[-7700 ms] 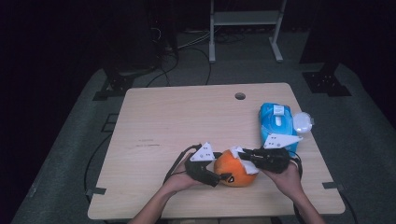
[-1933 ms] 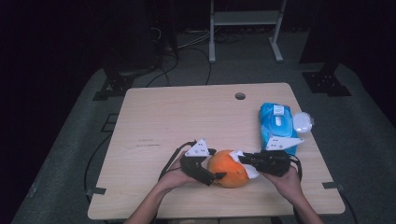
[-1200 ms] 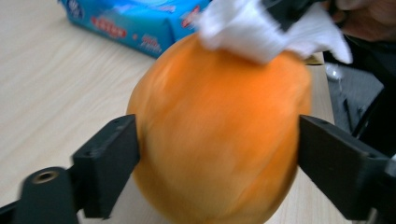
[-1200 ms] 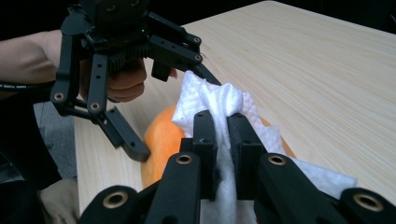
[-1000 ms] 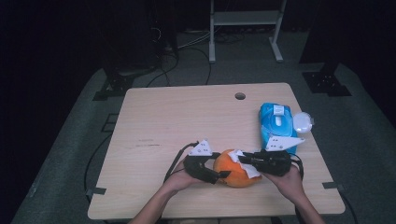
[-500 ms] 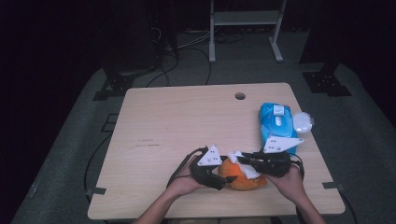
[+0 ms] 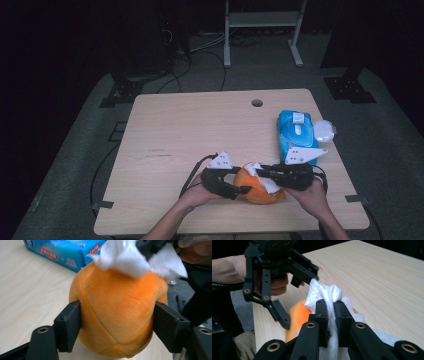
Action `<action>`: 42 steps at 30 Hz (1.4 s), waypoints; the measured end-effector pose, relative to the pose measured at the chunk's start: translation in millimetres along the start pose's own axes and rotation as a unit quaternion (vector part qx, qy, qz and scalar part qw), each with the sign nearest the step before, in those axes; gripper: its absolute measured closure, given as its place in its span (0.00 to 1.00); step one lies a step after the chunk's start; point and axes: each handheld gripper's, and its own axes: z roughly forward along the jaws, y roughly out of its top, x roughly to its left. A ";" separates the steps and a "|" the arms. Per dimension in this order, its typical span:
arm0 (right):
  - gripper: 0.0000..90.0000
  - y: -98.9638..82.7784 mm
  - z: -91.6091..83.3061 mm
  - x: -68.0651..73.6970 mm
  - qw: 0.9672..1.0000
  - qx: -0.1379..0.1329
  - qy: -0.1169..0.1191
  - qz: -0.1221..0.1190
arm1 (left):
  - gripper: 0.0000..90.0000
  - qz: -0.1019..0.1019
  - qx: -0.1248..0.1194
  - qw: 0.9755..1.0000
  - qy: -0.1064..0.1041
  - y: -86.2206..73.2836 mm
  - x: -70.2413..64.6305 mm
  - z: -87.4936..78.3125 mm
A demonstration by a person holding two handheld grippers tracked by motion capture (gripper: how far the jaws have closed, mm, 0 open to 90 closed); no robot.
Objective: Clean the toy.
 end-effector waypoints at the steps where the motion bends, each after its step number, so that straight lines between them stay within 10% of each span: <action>1: 0.91 0.0 0.0 0.0 1.000 0.000 0.000 0.000 | 0.32 0.000 0.000 1.000 0.000 0.0 0.0 0.0; 6: 0.91 11.0 23.7 23.8 0.999 0.017 0.019 -0.038 | 0.32 0.052 0.021 0.998 0.016 1.8 -9.9 2.3; 17: 0.91 -18.1 -14.3 -14.7 0.999 0.008 -0.014 0.042 | 0.31 0.019 0.027 0.999 -0.003 -13.3 10.0 -3.2; 26: 0.91 -9.5 16.6 -2.9 1.000 0.010 0.005 0.018 | 0.21 0.043 -0.001 0.999 0.001 -0.9 0.5 -4.0; 42: 0.91 -40.6 -18.7 -9.0 0.997 0.016 -0.006 0.075 | 0.28 -0.029 -0.004 1.000 0.011 -18.4 24.0 -7.1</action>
